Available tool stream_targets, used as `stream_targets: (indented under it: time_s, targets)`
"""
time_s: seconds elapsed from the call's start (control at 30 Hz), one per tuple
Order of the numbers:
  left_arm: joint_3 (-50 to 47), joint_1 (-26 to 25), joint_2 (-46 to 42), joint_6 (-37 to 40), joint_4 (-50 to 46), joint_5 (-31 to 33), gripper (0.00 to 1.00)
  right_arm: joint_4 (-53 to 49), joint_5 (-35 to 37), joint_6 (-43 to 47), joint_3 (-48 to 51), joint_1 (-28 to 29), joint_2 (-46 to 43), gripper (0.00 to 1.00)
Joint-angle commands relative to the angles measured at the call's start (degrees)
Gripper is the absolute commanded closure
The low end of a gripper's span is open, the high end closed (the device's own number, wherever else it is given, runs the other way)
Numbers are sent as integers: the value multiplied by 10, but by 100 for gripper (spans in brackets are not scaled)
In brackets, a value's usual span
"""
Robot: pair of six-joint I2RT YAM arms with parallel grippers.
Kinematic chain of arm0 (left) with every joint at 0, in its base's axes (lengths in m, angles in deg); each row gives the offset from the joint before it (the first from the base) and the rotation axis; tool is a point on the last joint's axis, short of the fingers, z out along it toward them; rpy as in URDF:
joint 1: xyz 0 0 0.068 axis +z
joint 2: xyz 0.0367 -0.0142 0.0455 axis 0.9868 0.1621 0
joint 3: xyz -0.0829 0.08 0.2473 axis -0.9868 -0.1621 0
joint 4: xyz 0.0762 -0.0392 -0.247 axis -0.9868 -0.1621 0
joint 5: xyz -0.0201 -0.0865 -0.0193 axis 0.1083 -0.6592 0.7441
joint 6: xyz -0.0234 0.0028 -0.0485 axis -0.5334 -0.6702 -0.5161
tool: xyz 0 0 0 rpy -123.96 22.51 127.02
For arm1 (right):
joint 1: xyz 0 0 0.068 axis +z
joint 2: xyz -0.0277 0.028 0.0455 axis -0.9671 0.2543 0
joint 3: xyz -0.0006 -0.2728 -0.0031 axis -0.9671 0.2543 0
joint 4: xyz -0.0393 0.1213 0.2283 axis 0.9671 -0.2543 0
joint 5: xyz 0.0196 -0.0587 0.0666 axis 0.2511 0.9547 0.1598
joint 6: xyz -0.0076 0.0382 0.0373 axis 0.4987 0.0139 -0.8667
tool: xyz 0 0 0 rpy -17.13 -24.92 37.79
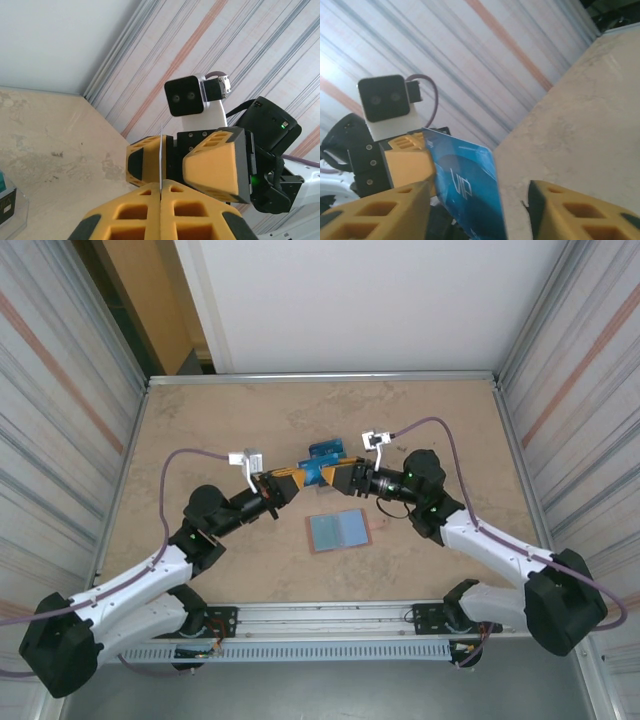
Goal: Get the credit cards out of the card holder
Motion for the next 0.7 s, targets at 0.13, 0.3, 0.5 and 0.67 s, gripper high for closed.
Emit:
stream_targets:
  time_s: [0.13,0.3,0.5,0.67]
  targets:
    - [-15,5,-8,-6,42,31,100,32,-42,-3,-35,11,11,78]
    - [-4,11,-21,7,-3,23,94,-17,-31,23,-40,12,-10,100]
    - [75,24,-69,142,-208,-14,48,-180,2,117,-60,17,-66,100]
    - [195,25,-58,303,-408,-80,37,-295,-13,200,-77,24,-103,100]
